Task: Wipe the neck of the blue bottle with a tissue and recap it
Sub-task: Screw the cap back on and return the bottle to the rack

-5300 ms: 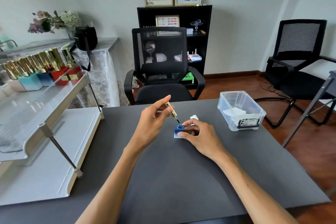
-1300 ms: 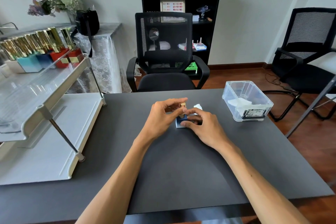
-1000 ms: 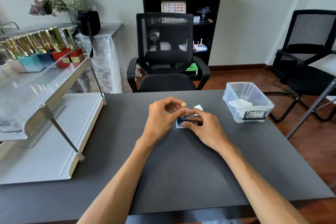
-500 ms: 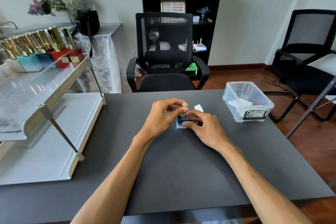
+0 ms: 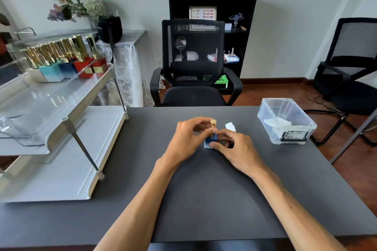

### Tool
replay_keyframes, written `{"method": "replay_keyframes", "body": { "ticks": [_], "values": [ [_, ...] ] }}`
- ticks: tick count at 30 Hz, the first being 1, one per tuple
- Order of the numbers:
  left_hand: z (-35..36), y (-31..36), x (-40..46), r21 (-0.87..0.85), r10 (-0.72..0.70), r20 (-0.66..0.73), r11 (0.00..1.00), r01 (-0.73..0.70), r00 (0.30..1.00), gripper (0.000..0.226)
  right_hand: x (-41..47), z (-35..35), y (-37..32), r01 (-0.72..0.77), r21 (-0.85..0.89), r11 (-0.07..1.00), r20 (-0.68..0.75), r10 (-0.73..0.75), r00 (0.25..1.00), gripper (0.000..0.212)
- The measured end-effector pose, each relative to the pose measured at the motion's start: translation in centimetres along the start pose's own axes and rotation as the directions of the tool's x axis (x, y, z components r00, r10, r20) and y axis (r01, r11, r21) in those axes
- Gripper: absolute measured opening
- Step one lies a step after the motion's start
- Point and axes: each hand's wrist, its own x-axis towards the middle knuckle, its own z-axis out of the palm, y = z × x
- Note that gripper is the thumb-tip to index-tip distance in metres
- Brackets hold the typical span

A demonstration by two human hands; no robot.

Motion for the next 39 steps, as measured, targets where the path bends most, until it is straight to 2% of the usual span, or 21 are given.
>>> {"method": "replay_keyframes", "body": {
  "ticks": [7, 11, 16, 19, 25, 27, 30, 34, 39],
  "values": [
    [-2.2, -0.4, -1.1, 0.092, -0.033, -0.064, 0.995, 0.039, 0.997, 0.025, -0.1, 1.1, -0.4, 0.18, -0.274, 0.945, 0.105, -0.157, 0.982, 0.027],
    [-4.2, -0.9, -2.4, 0.154, -0.056, -0.126, 0.985, 0.075, 0.99, 0.023, 0.2, 3.0, -1.4, 0.214, -0.401, 0.891, 0.171, -0.156, 0.973, 0.045],
    [-7.6, -1.5, -3.6, 0.202, -0.118, -0.242, 0.965, 0.169, 0.963, 0.024, 2.2, 6.3, -3.5, 0.244, -0.444, 0.862, 0.304, -0.111, 0.946, 0.057],
    [-9.3, -1.6, -4.2, 0.225, -0.166, -0.284, 0.946, 0.234, 0.944, 0.019, 3.4, 7.6, -4.1, 0.237, -0.47, 0.85, 0.298, -0.1, 0.949, 0.057],
    [-10.0, 0.1, -4.7, 0.277, -0.188, -0.296, 0.921, 0.273, 0.936, 0.017, 3.8, 8.0, -3.2, 0.227, -0.452, 0.863, 0.292, -0.097, 0.951, 0.057],
    [-9.7, 1.8, -4.3, 0.283, -0.158, -0.299, 0.927, 0.246, 0.941, 0.02, 3.8, 8.0, -3.1, 0.223, -0.441, 0.869, 0.285, -0.101, 0.953, 0.056],
    [-9.9, 5.7, -3.1, 0.298, -0.024, -0.274, 0.948, 0.109, 0.961, 0.02, 3.8, 7.9, -3.2, 0.218, -0.426, 0.878, 0.267, -0.108, 0.958, 0.054],
    [-13.1, 12.6, -0.7, 0.278, 0.086, -0.289, 0.961, -0.003, 0.953, 0.018, 3.8, 7.9, -3.4, 0.22, -0.42, 0.881, 0.277, -0.106, 0.955, 0.053],
    [-20.2, 19.1, 1.5, 0.284, 0.091, -0.32, 0.959, 0.004, 0.943, 0.023, 3.6, 7.8, -3.7, 0.219, -0.425, 0.878, 0.283, -0.1, 0.954, 0.053]
  ]
}}
